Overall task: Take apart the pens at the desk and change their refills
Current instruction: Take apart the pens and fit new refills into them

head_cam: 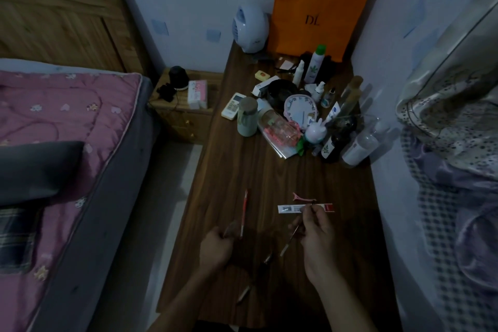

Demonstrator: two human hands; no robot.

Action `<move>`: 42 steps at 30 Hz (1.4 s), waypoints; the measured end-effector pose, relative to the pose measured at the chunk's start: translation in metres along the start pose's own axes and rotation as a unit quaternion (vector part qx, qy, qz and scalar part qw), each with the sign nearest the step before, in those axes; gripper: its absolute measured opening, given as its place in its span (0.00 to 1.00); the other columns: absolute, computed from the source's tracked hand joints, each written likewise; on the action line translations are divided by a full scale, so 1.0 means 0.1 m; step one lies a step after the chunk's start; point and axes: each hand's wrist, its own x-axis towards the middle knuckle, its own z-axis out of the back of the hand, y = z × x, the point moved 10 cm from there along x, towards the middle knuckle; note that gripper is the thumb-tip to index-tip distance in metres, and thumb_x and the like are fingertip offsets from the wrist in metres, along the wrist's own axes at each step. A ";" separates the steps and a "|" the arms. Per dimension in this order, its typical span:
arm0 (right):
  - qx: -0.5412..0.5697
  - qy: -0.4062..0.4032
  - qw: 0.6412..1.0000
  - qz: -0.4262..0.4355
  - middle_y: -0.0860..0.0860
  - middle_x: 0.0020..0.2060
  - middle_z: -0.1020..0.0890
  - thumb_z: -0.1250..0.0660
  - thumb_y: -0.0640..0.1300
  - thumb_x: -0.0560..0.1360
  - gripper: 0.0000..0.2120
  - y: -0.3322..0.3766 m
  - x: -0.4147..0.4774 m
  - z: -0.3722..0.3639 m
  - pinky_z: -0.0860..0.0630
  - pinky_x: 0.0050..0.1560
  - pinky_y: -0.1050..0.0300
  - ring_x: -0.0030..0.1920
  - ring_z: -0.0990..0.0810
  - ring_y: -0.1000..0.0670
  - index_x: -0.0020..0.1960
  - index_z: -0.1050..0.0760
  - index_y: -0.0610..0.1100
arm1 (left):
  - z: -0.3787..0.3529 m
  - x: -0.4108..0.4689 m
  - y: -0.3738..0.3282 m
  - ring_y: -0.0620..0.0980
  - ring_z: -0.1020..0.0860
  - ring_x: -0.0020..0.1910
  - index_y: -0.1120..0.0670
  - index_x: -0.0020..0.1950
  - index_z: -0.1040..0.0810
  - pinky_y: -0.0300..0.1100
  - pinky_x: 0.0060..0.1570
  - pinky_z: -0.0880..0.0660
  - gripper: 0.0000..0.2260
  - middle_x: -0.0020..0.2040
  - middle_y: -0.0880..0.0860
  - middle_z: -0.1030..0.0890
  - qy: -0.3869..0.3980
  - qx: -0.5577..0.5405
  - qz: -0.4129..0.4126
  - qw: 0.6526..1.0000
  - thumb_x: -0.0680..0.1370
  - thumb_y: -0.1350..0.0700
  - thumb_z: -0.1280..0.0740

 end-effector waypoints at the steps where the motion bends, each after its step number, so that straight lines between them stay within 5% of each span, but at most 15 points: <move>1: -0.002 0.008 1.000 0.001 0.52 0.34 0.19 0.38 0.51 0.82 0.09 0.00 -0.01 -0.03 0.20 0.42 0.50 0.37 0.18 0.51 0.49 0.19 0.56 | -0.03 -0.06 -0.05 0.48 0.17 0.31 0.51 0.45 0.18 0.39 0.25 0.26 0.10 0.36 0.52 0.15 0.021 -0.045 0.001 0.999 0.74 0.45 0.32; 6: -0.053 0.062 0.996 0.022 0.52 0.32 0.18 0.36 0.51 0.81 0.08 0.09 -0.14 -0.25 0.21 0.35 0.57 0.34 0.17 0.51 0.48 0.19 0.58 | 0.02 -0.52 -0.54 0.49 0.15 0.36 0.51 0.49 0.19 0.40 0.30 0.21 0.07 0.42 0.53 0.13 0.069 -0.186 -0.051 0.979 0.74 0.53 0.35; 11: -0.107 0.090 0.986 0.089 0.55 0.36 0.17 0.35 0.49 0.81 0.09 0.40 -0.25 -0.39 0.23 0.34 0.65 0.36 0.18 0.56 0.48 0.20 0.63 | 0.35 -0.92 -1.10 0.42 0.23 0.30 0.51 0.42 0.22 0.39 0.29 0.28 0.11 0.34 0.49 0.20 -0.006 -0.122 -0.149 0.981 0.81 0.49 0.38; 15: -0.114 0.106 0.978 0.141 0.56 0.31 0.20 0.36 0.47 0.81 0.10 0.63 -0.31 -0.40 0.29 0.31 0.64 0.31 0.24 0.58 0.48 0.19 0.61 | 0.41 -1.22 -1.37 0.39 0.21 0.28 0.50 0.44 0.20 0.32 0.28 0.26 0.10 0.33 0.44 0.17 0.032 -0.123 -0.197 0.972 0.81 0.51 0.37; 21: -0.212 0.102 0.934 0.269 0.71 0.52 0.22 0.33 0.53 0.75 0.15 1.01 -0.56 -0.44 0.25 0.44 0.74 0.53 0.22 0.67 0.53 0.26 0.75 | 0.41 -1.44 -1.48 0.47 0.21 0.28 0.49 0.44 0.20 0.42 0.29 0.23 0.08 0.32 0.50 0.18 0.044 -0.129 -0.219 0.966 0.81 0.54 0.36; 25: -0.235 0.121 0.925 0.271 0.63 0.49 0.21 0.28 0.57 0.70 0.26 1.03 -0.57 -0.47 0.23 0.45 0.70 0.51 0.21 0.65 0.67 0.27 0.62 | 0.36 -1.52 -1.51 0.44 0.23 0.27 0.46 0.46 0.20 0.44 0.28 0.25 0.05 0.31 0.49 0.19 0.060 -0.115 -0.243 0.961 0.78 0.51 0.36; 29: -0.219 0.160 0.924 0.271 0.60 0.49 0.20 0.25 0.52 0.69 0.17 1.11 -0.59 -0.49 0.18 0.49 0.58 0.52 0.19 0.60 0.56 0.24 0.64 | 0.37 -1.57 -1.58 0.44 0.24 0.27 0.46 0.46 0.20 0.44 0.28 0.26 0.06 0.30 0.48 0.21 0.066 -0.123 -0.267 0.954 0.76 0.50 0.37; 33: -0.231 0.175 0.917 0.273 0.60 0.47 0.20 0.25 0.50 0.71 0.07 1.19 -0.56 -0.46 0.18 0.45 0.56 0.48 0.18 0.57 0.47 0.20 0.60 | 0.39 -1.63 -1.64 0.44 0.24 0.25 0.46 0.45 0.20 0.41 0.28 0.27 0.07 0.28 0.49 0.21 0.080 -0.121 -0.287 0.947 0.78 0.55 0.37; 37: -0.208 0.162 0.929 0.258 0.59 0.44 0.19 0.28 0.44 0.76 0.08 1.25 -0.51 -0.38 0.21 0.42 0.65 0.46 0.17 0.58 0.43 0.18 0.57 | 0.42 -1.69 -1.68 0.45 0.23 0.27 0.48 0.45 0.20 0.41 0.30 0.27 0.07 0.29 0.50 0.22 0.087 -0.100 -0.294 0.946 0.79 0.55 0.37; 40: -0.133 0.192 0.952 0.195 0.58 0.31 0.19 0.28 0.49 0.73 0.02 1.23 -0.51 -0.38 0.27 0.30 0.70 0.32 0.20 0.61 0.42 0.17 0.52 | 0.47 -1.71 -1.74 0.43 0.23 0.32 0.48 0.44 0.21 0.45 0.35 0.27 0.04 0.34 0.52 0.19 0.074 -0.053 -0.315 0.945 0.78 0.54 0.35; 42: -0.089 0.231 0.959 0.141 0.58 0.24 0.24 0.28 0.53 0.69 0.08 1.16 -0.50 -0.42 0.34 0.24 0.70 0.23 0.28 0.61 0.40 0.16 0.48 | 0.51 -1.75 -1.83 0.40 0.24 0.35 0.47 0.46 0.21 0.43 0.37 0.27 0.03 0.36 0.49 0.19 0.070 -0.041 -0.333 0.940 0.77 0.55 0.33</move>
